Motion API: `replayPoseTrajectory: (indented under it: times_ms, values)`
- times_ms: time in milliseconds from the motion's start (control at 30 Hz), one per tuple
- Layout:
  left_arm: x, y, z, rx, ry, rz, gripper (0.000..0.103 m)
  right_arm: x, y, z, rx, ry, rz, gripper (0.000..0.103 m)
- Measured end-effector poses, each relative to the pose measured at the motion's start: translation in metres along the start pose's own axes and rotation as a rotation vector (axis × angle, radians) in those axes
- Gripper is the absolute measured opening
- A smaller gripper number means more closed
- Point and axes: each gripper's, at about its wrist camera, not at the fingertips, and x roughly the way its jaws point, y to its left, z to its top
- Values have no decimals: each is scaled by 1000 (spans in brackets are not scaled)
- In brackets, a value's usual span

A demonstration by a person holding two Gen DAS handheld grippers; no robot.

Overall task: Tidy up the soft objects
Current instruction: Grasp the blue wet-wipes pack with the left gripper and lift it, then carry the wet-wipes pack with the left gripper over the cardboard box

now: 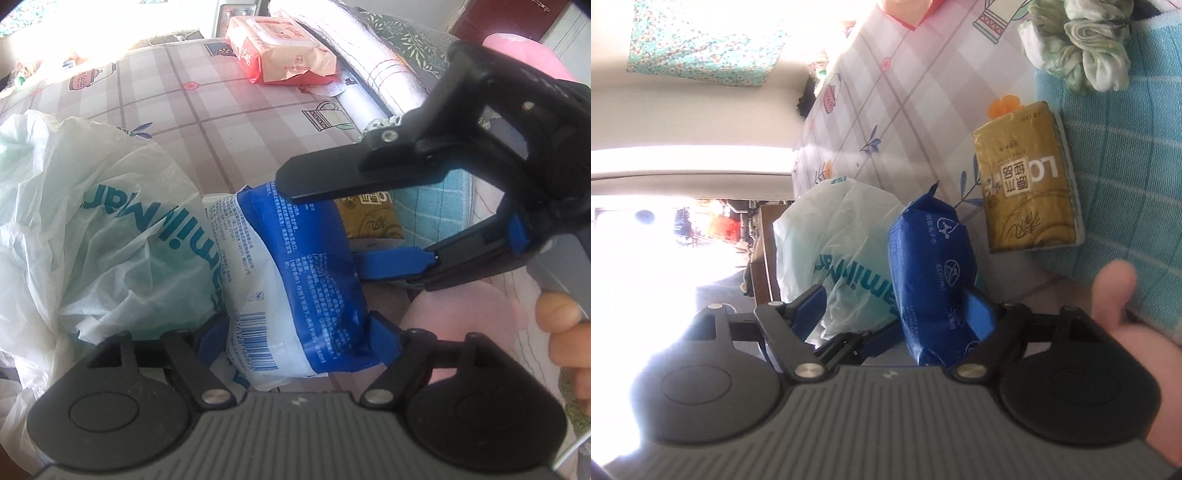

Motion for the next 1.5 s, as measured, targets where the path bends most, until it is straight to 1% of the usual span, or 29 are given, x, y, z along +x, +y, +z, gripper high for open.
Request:
replayPoseTrajectory:
  times_ms: [167, 233, 300, 333, 400, 433, 500, 533, 567, 633, 667, 767, 800, 933, 1100, 1200, 1300, 1367, 1500]
  values:
    - [-5, 5, -4, -13, -43, -25, 76, -13, -5, 0, 4, -17, 53, 80]
    - [-6, 7, -4, -25, -55, -37, 73, -20, -8, 1, -2, -30, 72, 76]
    - [-5, 10, -3, -43, -45, -44, 72, -25, -9, 1, -6, -49, 73, 72]
    - [-3, 9, -2, -52, -37, -45, 72, -25, -9, 2, -16, -57, 58, 71]
    - [-2, 10, -2, -56, -38, -49, 72, -24, -7, 4, -46, -78, -23, 70]
    - [-3, 11, -2, -62, -36, -53, 72, -23, -8, 6, -47, -79, -46, 69]
    - [-3, 14, -1, -85, -39, -78, 72, -15, -12, 10, -36, -64, -64, 63]
    - [-3, 15, -1, -88, -44, -81, 72, -10, -13, 11, -32, -54, -76, 63]
    - [-4, 15, -1, -87, -47, -76, 72, -3, -13, 12, -36, -41, -90, 61]
    - [-8, 14, -1, -73, -62, -57, 71, 5, -12, 12, -44, -31, -117, 54]
    - [-10, 14, -1, -73, -70, -58, 71, 6, -11, 12, -49, -32, -125, 47]
    - [-17, 14, -1, -74, -94, -81, 72, -1, -9, 9, -68, -51, -106, 36]
    - [-22, 11, -1, -65, -107, -88, 72, -6, -7, 7, -78, -61, -100, 33]
    - [-44, -6, -5, -18, -160, -99, 72, -30, 6, -5, -124, -116, -90, 30]
    - [-80, -32, -16, 58, -220, -122, 72, -80, 27, -38, -204, -202, -62, 29]
    - [-102, -52, -35, 104, -234, -145, 72, -109, 32, -67, -232, -243, -39, 29]
    - [-114, -66, -59, 140, -224, -170, 72, -131, 28, -100, -244, -262, -34, 29]
    - [-118, -76, -82, 164, -207, -188, 72, -139, 23, -123, -239, -265, -36, 29]
    - [-109, -86, -127, 180, -152, -237, 73, -149, -2, -169, -200, -262, -71, 28]
